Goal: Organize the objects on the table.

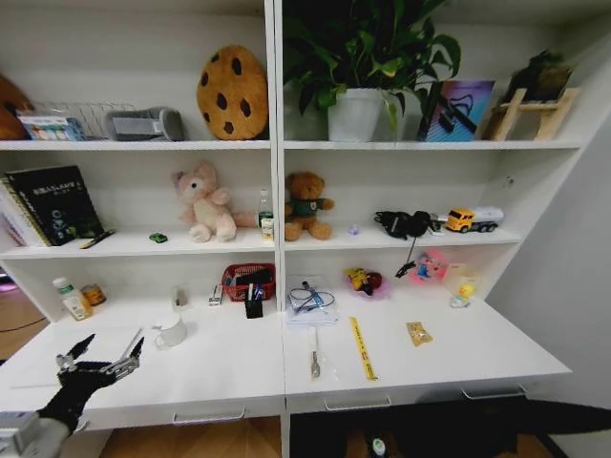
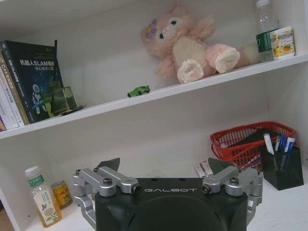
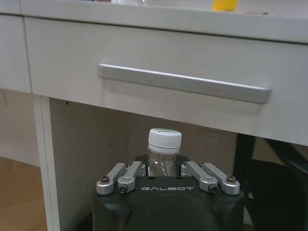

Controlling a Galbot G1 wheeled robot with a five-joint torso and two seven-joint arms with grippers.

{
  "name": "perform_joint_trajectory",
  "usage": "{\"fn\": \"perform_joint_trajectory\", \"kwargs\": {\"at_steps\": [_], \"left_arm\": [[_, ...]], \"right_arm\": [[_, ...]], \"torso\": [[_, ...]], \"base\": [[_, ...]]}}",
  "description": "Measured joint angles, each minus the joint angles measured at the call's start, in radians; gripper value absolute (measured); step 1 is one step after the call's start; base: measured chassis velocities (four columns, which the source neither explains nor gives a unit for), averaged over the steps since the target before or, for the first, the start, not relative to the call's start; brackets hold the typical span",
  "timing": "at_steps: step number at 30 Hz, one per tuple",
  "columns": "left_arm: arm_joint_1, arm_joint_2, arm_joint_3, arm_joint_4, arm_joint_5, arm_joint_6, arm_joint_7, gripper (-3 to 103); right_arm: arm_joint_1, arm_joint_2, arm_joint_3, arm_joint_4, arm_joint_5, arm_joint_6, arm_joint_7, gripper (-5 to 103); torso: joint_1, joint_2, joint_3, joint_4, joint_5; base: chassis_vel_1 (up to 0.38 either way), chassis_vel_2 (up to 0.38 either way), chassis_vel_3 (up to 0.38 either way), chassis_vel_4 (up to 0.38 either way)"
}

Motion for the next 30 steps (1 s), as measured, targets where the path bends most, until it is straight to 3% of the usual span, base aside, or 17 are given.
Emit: {"fn": "perform_joint_trajectory", "kwargs": {"at_steps": [2, 5, 9, 21, 27, 29, 30], "left_arm": [[0.0, 0.0, 0.0, 0.0, 0.0, 0.0, 0.0, 100], [0.0, 0.0, 0.0, 0.0, 0.0, 0.0, 0.0, 100], [0.0, 0.0, 0.0, 0.0, 0.0, 0.0, 0.0, 100], [0.0, 0.0, 0.0, 0.0, 0.0, 0.0, 0.0, 100], [0.0, 0.0, 0.0, 0.0, 0.0, 0.0, 0.0, 100], [0.0, 0.0, 0.0, 0.0, 0.0, 0.0, 0.0, 100], [0.0, 0.0, 0.0, 0.0, 0.0, 0.0, 0.0, 100]], "right_arm": [[0.099, 0.041, 0.0, -0.125, -0.02, 0.025, -0.069, 27], [0.181, 0.076, 0.007, -0.234, -0.049, 0.057, -0.097, 27], [0.261, 0.105, 0.014, -0.333, -0.125, 0.087, -0.065, 27], [0.414, 0.152, 0.014, -0.529, -0.152, 0.109, -0.091, 24], [0.426, 0.167, 0.015, -0.544, -0.138, 0.09, -0.096, 44], [0.425, 0.17, 0.015, -0.547, -0.137, 0.09, -0.098, 44], [0.418, 0.173, 0.015, -0.546, -0.138, 0.09, -0.101, 55]], "torso": [[0.0, 0.0, 0.0, 0.0001, 0.0], [0.0, 0.0, 0.0, 0.0001, 0.0002], [0.0, 0.0, 0.0, 0.0001, 0.0001], [0.0, 0.0, 0.0, 0.0002, 0.0002], [0.0, 0.0, 0.0, 0.0, 0.0001], [0.0, 0.0, 0.0, 0.0001, 0.0001], [0.0, 0.0, 0.0, 0.0001, 0.0001]], "base": [[0.0, 0.0, 0.0, 0.0], [0.0, 0.0, 0.0, 0.0], [0.0, 0.0, 0.0, 0.0], [0.0, 0.0, 0.0, 0.0], [0.0, 0.0, 0.0, 0.0], [0.0, 0.0, 0.0, 0.0], [0.0, 0.0, 0.0, 0.0]]}}
